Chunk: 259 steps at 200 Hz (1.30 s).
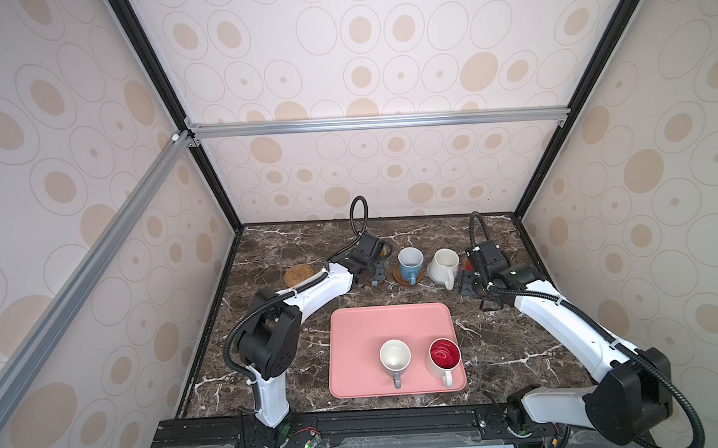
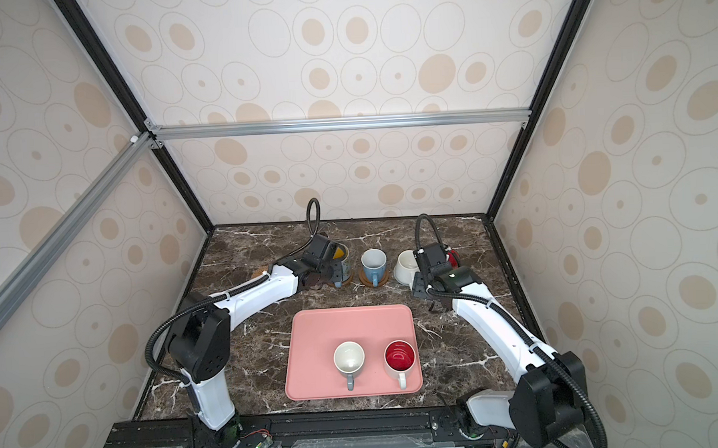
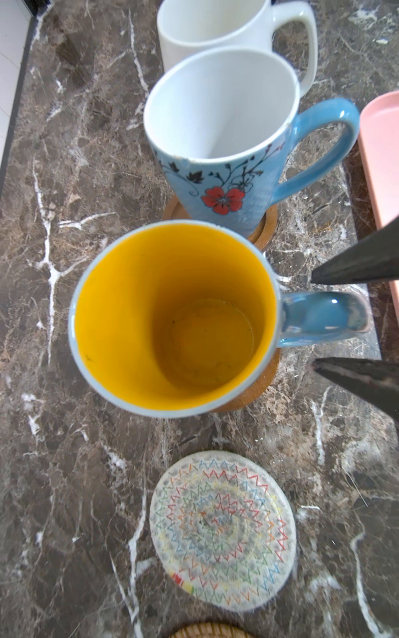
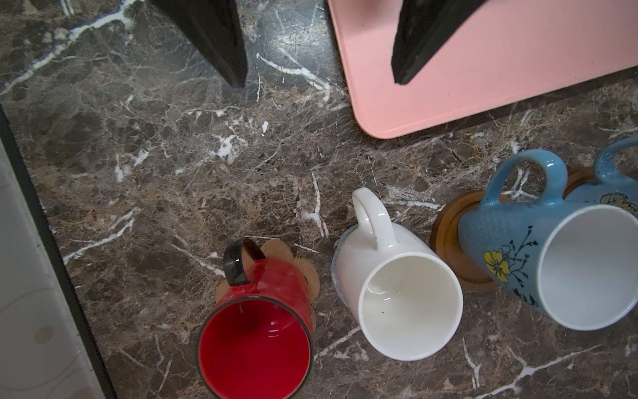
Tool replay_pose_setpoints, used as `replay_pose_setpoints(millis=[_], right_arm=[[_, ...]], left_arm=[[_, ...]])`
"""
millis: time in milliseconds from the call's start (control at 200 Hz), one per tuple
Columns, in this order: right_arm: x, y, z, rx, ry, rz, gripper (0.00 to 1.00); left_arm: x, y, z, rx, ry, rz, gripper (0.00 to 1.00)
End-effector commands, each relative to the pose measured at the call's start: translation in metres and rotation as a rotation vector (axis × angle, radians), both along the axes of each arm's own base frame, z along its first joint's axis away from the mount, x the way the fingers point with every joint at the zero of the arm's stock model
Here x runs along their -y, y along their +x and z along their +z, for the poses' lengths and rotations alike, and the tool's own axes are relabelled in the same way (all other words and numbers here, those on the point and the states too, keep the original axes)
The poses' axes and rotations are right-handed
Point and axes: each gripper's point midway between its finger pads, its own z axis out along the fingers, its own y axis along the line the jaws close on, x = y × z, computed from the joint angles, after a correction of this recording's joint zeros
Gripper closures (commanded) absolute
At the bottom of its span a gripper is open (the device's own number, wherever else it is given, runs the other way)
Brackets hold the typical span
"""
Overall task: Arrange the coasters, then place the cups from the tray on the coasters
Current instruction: 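Lower the yellow mug onto the brown wooden coaster beside the blue floral mug, then open the left gripper and raise it out of the yellow mug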
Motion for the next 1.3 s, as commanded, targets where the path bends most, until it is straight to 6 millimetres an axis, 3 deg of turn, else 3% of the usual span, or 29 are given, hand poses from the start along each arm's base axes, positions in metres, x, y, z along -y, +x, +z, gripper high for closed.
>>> replay_pose_setpoints(millis=[0, 655, 985, 1291], right_arm=[[0.006, -0.007, 0.004, -0.002, -0.006, -0.016, 0.30], [-0.005, -0.019, -0.002, -0.074, 0.043, 0.040, 0.30], [-0.012, -0.033, 0.002, -0.098, 0.065, 0.128, 0.30], [-0.026, -0.037, 0.008, -0.132, 0.163, 0.122, 0.31]], left_arm=[[-0.002, -0.001, 0.022, 0.048, -0.027, 0.021, 0.63], [-0.026, -0.039, 0.075, 0.136, -0.092, -0.010, 0.62], [-0.033, -0.072, 0.099, 0.162, -0.167, -0.074, 0.62], [-0.022, -0.120, 0.100, 0.081, -0.125, -0.215, 0.59]])
